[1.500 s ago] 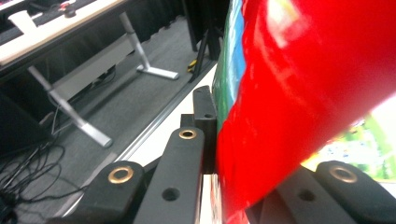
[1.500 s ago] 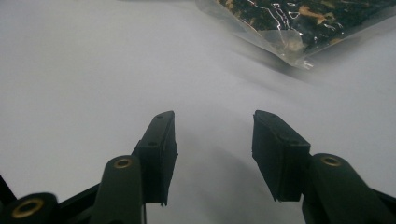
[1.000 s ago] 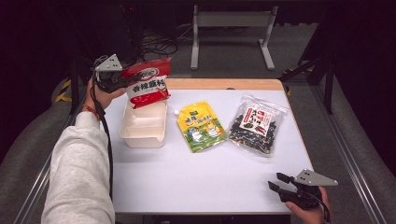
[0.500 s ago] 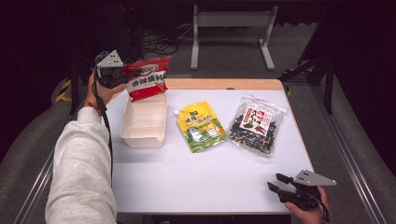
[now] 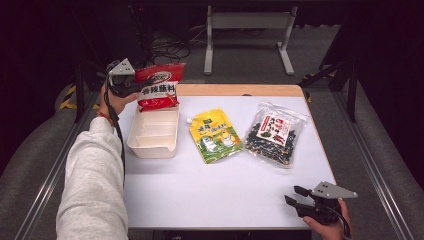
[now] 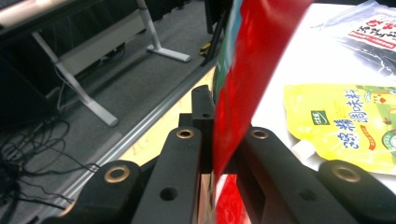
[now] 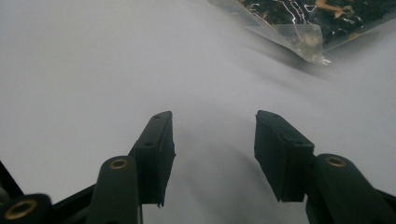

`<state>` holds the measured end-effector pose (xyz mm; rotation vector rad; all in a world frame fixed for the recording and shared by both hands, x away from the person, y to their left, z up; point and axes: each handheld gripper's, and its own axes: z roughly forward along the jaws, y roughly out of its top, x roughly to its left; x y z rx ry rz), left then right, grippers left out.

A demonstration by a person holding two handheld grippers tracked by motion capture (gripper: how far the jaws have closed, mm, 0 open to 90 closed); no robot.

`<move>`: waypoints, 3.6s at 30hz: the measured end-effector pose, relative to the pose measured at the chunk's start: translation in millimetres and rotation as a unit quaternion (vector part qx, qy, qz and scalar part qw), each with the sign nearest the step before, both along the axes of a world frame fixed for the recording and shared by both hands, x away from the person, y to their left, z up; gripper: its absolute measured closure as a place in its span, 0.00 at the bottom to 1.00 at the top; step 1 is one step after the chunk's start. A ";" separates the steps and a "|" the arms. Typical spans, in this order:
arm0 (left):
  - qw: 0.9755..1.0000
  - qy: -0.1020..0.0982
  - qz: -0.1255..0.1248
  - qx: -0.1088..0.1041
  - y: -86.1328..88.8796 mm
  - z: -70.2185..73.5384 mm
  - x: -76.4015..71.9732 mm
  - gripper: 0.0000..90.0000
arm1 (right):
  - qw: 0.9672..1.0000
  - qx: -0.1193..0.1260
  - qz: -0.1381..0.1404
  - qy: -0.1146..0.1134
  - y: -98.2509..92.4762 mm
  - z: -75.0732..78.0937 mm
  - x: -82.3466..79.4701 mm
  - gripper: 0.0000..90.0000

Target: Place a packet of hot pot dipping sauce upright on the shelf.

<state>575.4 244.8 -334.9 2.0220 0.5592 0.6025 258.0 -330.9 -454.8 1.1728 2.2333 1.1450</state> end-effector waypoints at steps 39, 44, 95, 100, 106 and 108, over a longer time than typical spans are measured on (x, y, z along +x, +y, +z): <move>0.995 0.059 0.077 0.015 2.9 -48.8 -18.7 1.00 | 0.999 -0.001 0.038 -0.004 3.9 2.7 4.9 0.49; 0.994 0.042 0.100 0.002 5.7 -41.3 -27.1 0.89 | 0.999 0.001 0.038 -0.009 0.6 4.7 6.6 0.50; 0.998 0.043 -0.051 -0.017 -72.9 -83.0 -279.3 0.55 | 0.998 -0.008 0.012 -0.055 3.9 31.6 73.4 0.66; 0.998 0.055 -0.041 0.009 -71.6 -96.3 -287.9 0.50 | 0.998 0.004 -0.056 -0.041 -19.7 26.6 100.0 0.61; 0.996 0.079 -0.025 0.016 -62.8 -111.0 -295.7 0.45 | 0.994 0.029 -0.106 0.026 -29.4 11.3 134.1 0.42; 0.997 0.076 -0.025 0.018 -62.8 -111.5 -296.4 0.45 | 0.990 0.054 -0.123 0.033 -33.9 9.1 141.3 0.39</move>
